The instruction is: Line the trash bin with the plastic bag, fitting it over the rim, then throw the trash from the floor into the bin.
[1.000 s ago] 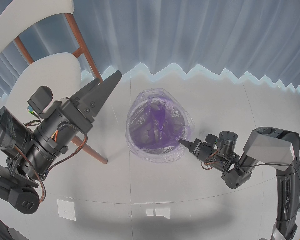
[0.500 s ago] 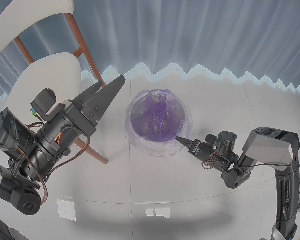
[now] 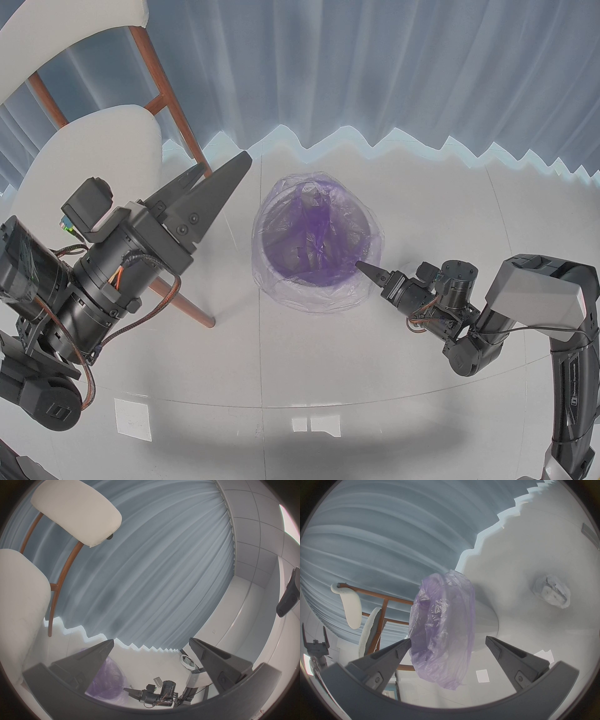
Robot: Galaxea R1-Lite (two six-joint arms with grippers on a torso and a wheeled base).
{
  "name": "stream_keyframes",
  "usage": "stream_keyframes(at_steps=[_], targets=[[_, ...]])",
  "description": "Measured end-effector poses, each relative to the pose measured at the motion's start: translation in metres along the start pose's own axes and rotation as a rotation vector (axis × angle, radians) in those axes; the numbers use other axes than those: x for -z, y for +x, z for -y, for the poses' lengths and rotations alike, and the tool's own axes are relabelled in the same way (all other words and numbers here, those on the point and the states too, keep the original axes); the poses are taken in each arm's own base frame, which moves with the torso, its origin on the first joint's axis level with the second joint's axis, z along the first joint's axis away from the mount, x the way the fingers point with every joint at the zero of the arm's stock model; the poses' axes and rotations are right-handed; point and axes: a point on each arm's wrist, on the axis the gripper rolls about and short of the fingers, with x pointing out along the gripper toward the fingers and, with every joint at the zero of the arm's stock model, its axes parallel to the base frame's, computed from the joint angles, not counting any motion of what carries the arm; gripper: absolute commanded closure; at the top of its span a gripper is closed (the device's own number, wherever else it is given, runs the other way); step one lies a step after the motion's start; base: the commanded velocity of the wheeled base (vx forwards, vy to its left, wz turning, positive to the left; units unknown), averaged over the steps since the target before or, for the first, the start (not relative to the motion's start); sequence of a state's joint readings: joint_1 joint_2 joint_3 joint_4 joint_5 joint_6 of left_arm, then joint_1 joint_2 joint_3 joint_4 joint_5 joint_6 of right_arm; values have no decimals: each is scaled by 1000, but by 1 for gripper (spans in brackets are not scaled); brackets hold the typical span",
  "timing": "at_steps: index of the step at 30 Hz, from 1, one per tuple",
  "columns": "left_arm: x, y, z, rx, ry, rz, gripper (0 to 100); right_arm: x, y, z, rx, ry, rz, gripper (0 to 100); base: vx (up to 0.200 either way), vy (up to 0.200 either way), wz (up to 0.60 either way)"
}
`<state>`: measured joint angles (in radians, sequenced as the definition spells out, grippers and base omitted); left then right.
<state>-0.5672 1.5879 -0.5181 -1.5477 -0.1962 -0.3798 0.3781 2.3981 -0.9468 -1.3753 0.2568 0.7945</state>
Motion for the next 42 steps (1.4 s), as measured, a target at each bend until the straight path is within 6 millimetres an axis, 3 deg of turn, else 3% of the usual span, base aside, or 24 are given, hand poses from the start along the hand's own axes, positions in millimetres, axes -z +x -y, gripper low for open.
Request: stream_keyframes(at_steps=[1, 11, 21, 28, 42], targets=[[0, 0, 0, -1, 0, 0, 0, 0, 0, 0, -1, 4, 2, 100, 0, 0, 0], [1, -1, 0, -1, 17, -6, 0, 0, 4, 2, -7, 8, 1, 100, 0, 0, 0], [2, -1, 0, -2, 19, -7, 0, -7, 2, 34, 74, 26, 19, 100, 0, 0, 0], [4, -1, -1, -6, 18, -15, 0, -9, 7, 38, 49, 33, 48, 100, 0, 0, 0], [5, 0, -1, -4, 16, -19, 0, 4, 33, 59, 110, 49, -20, 100, 0, 0, 0]])
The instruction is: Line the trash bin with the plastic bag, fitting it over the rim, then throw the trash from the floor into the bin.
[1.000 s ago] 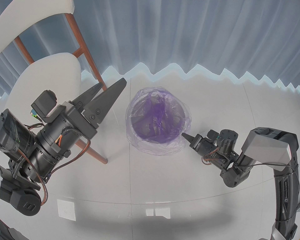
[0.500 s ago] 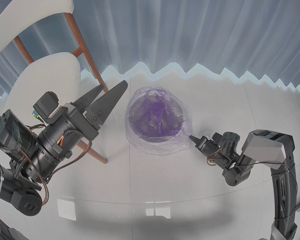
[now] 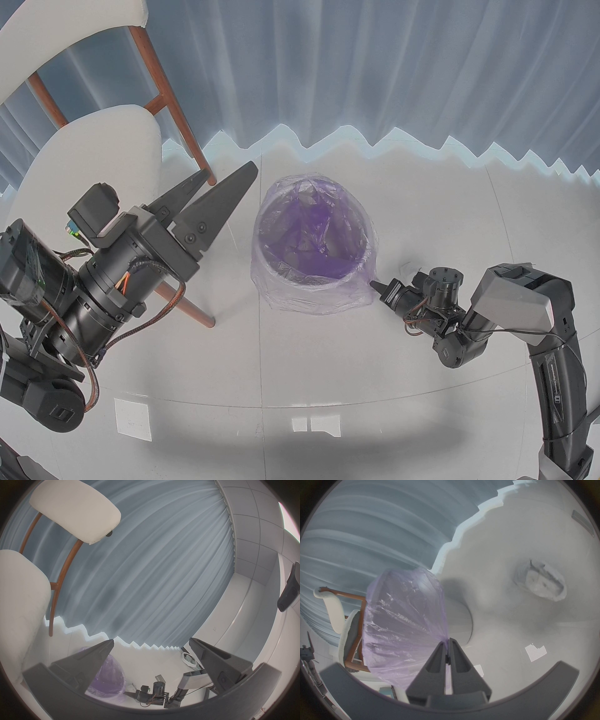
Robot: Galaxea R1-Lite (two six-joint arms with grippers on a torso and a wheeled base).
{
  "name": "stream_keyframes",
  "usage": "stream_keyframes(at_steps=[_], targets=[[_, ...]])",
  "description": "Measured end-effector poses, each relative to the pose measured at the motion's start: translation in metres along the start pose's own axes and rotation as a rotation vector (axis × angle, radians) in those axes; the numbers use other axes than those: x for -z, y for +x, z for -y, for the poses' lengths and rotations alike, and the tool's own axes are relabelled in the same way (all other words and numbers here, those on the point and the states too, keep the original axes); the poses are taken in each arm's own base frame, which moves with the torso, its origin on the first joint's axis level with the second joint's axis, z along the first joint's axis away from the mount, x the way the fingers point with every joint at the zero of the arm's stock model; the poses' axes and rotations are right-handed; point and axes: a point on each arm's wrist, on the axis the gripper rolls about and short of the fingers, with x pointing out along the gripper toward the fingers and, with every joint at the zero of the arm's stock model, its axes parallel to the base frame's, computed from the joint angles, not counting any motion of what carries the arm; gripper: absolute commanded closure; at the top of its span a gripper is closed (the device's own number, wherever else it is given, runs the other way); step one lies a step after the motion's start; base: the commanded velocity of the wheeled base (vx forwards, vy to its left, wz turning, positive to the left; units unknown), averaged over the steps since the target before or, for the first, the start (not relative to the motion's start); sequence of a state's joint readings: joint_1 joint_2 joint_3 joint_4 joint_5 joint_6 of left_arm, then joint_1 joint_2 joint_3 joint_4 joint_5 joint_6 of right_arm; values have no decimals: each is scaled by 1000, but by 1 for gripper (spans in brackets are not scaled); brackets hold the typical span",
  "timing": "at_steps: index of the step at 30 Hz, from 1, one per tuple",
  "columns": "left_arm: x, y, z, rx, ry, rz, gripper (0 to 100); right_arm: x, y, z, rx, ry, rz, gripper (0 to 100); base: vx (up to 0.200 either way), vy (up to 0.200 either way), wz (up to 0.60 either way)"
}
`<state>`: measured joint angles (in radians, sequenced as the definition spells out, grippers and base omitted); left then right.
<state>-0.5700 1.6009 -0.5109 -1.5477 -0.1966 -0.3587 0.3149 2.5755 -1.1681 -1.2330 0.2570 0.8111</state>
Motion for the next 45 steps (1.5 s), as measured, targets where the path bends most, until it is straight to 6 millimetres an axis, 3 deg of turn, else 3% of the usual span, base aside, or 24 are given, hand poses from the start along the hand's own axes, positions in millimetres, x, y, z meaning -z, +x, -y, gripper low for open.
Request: stream_keyframes(at_steps=[11, 12, 19, 25, 29, 38, 45], targets=[[0, 0, 1, 3, -1, -1, 0, 1, 25, 4, 43, 15, -54, 100, 0, 0, 0], [0, 0, 1, 2, -1, -1, 0, 2, 26, 3, 44, 15, -58, 0, 0, 0, 0], [-1, 1, 1, 5, -1, 5, 0, 6, 27, 3, 63, 31, -84, 0, 0, 0, 0], [-6, 3, 1, 4, 4, 29, 0, -1, 9, -11, 73, 77, -91, 0, 0, 0, 0], [-10, 5, 1, 2, 7, 44, 0, -5, -16, -25, 94, 99, -110, 0, 0, 0, 0], [-17, 6, 2, 10, -20, 70, 0, -17, -95, -61, 132, 111, -137, 0, 0, 0, 0], [-22, 6, 2, 15, -55, 88, 0, -15, -142, -70, 162, 21, -161, 0, 0, 0, 0]])
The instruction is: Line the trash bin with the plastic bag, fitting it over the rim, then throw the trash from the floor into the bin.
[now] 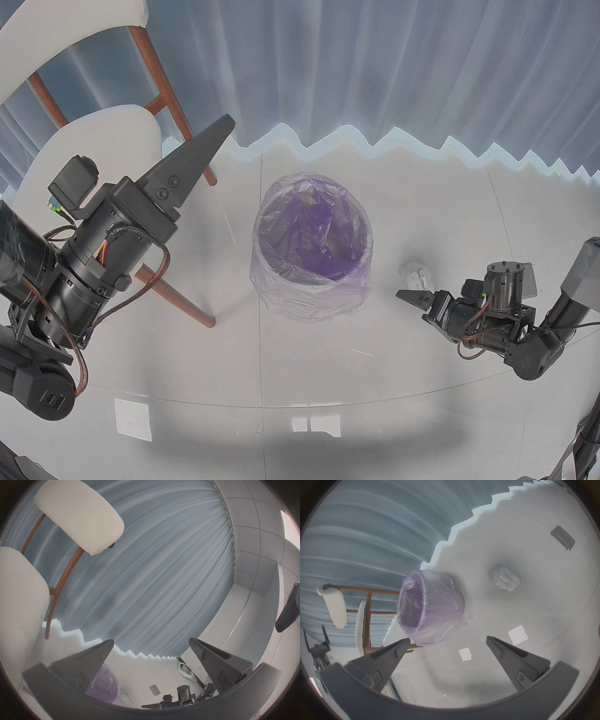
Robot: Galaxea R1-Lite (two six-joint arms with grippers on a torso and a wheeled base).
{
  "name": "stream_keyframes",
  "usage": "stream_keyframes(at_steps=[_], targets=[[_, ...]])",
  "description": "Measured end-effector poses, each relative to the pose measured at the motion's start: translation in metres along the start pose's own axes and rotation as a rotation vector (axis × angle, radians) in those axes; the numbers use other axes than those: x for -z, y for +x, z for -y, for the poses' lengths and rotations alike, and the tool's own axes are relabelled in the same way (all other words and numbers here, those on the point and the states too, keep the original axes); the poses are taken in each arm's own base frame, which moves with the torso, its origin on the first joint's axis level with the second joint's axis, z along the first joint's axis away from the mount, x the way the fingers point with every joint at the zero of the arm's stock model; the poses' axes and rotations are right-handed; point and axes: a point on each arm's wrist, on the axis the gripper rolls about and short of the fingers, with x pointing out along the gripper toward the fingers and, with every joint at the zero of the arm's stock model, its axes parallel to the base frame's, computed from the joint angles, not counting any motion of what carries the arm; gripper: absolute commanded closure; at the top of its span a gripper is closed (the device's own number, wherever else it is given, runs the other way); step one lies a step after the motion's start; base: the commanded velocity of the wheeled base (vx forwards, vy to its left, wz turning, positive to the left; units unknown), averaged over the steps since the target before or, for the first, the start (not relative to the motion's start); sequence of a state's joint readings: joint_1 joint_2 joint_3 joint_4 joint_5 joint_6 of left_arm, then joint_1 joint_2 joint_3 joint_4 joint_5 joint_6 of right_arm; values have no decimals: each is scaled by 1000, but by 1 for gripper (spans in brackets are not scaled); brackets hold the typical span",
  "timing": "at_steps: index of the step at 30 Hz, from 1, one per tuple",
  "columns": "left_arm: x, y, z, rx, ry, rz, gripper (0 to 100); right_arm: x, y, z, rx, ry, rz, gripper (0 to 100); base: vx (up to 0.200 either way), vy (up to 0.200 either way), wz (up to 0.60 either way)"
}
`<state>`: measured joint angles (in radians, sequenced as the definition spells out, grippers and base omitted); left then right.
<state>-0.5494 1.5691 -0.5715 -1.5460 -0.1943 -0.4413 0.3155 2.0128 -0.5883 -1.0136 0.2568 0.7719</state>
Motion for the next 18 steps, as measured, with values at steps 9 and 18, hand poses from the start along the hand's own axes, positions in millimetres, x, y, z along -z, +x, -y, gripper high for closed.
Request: stream_keyframes(at_steps=[9, 18], targets=[[-5, 0, -3, -10, 3, 11, 0, 5, -19, 3, 2, -44, 18, 0, 0, -22, 0], [-4, -1, -4, -11, 5, 10, 0, 9, -24, 6, 6, -45, 14, 0, 0, -200, 0]])
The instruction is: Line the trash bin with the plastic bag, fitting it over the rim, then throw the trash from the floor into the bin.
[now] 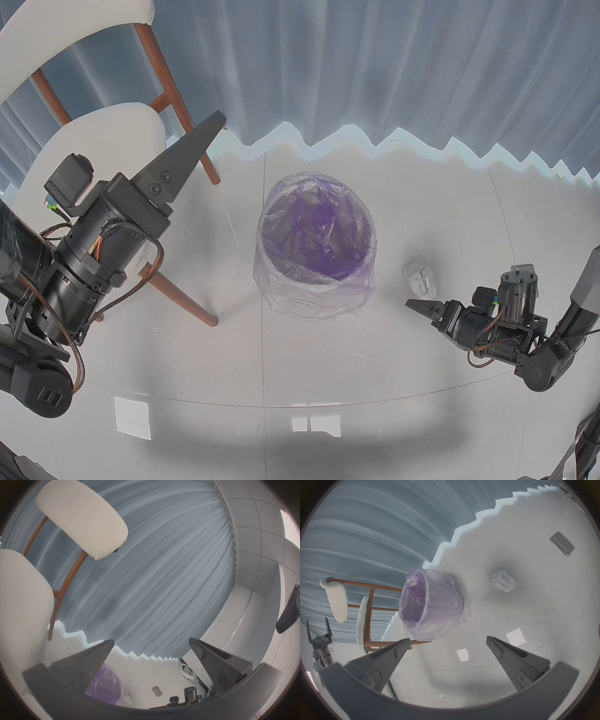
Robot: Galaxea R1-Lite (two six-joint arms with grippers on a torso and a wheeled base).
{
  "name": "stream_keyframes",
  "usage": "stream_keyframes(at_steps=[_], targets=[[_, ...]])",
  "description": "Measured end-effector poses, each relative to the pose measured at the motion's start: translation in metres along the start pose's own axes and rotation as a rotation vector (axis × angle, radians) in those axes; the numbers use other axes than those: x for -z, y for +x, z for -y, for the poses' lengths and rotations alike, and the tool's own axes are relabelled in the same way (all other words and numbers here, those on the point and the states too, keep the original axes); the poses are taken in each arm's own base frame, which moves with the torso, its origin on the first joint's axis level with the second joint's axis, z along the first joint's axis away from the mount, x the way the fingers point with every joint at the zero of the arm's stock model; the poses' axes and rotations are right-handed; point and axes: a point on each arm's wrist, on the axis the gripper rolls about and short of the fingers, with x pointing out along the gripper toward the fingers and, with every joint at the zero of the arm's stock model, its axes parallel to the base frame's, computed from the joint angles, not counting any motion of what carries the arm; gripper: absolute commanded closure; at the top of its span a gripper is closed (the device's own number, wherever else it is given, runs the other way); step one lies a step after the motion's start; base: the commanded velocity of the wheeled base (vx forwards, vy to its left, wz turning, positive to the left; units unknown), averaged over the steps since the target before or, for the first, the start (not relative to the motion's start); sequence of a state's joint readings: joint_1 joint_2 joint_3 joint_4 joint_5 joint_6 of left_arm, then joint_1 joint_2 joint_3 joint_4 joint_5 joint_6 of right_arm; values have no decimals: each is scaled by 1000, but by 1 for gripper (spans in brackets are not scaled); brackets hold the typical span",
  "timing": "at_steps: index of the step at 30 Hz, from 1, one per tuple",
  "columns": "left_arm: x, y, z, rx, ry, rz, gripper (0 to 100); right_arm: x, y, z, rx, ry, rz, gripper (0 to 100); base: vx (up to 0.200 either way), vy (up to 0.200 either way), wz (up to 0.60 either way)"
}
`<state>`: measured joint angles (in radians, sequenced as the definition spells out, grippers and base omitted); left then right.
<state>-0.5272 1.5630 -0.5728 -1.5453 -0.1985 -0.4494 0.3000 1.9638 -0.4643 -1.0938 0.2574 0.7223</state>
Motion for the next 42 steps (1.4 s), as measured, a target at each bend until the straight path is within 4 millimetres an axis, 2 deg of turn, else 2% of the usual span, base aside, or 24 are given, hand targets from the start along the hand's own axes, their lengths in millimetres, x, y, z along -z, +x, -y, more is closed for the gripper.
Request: stream_keyframes(at_steps=[11, 17, 23, 30, 35, 42], targets=[[1, -1, 0, -2, 1, -3, 0, -5, 27, -20, -60, -95, 29, 0, 0, -200, 0], [2, -3, -1, -16, 9, -6, 0, -3, 39, -30, -107, -148, 45, 0, 0, 0, 0], [3, -7, -7, -87, 35, -28, 0, 4, 34, -29, -161, -166, 98, 0, 0, 200, 0], [-2, -11, -9, -126, 58, -32, 0, 14, 28, -21, -162, -166, 96, 0, 200, 200, 0], [-2, -11, -10, -128, 62, -28, 0, 16, 27, -19, -155, -163, 91, 0, 200, 200, 0], [-3, -9, -10, -126, 59, -20, 0, 12, 26, -21, -174, -163, 118, 0, 0, 200, 0]])
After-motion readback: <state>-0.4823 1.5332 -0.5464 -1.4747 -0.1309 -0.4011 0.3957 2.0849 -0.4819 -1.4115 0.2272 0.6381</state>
